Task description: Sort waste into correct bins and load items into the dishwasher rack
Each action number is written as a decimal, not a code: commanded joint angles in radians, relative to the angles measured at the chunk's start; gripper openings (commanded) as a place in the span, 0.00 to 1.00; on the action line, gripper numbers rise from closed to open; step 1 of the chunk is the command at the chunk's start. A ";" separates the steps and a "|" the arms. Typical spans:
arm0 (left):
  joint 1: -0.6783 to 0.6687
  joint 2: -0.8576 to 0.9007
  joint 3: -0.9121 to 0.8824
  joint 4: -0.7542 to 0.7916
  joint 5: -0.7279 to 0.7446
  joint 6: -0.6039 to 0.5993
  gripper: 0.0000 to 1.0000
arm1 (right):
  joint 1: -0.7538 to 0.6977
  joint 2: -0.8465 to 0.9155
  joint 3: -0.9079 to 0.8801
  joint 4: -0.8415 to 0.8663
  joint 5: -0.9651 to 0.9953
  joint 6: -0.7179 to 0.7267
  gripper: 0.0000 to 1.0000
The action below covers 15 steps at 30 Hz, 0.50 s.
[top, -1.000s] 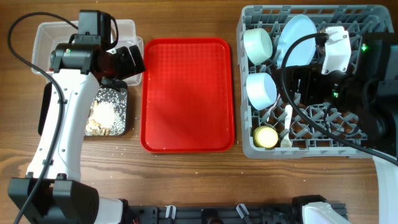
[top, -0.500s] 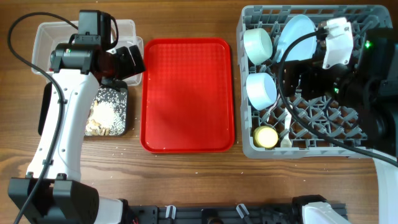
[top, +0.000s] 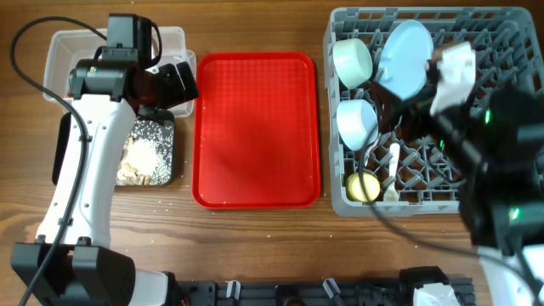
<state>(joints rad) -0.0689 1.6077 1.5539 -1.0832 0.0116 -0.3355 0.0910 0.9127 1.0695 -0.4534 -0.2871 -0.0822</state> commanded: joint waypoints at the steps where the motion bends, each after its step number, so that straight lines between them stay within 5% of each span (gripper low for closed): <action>1: 0.006 -0.012 0.016 0.001 -0.010 -0.012 1.00 | 0.005 -0.188 -0.287 0.187 0.008 -0.023 1.00; 8: 0.006 -0.012 0.016 0.001 -0.009 -0.012 1.00 | 0.005 -0.559 -0.794 0.538 0.009 -0.020 1.00; 15: 0.006 -0.012 0.016 0.001 -0.009 -0.013 1.00 | 0.007 -0.787 -1.012 0.576 0.008 -0.020 1.00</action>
<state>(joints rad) -0.0689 1.6077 1.5551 -1.0821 0.0116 -0.3355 0.0910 0.1860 0.1040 0.1169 -0.2867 -0.0994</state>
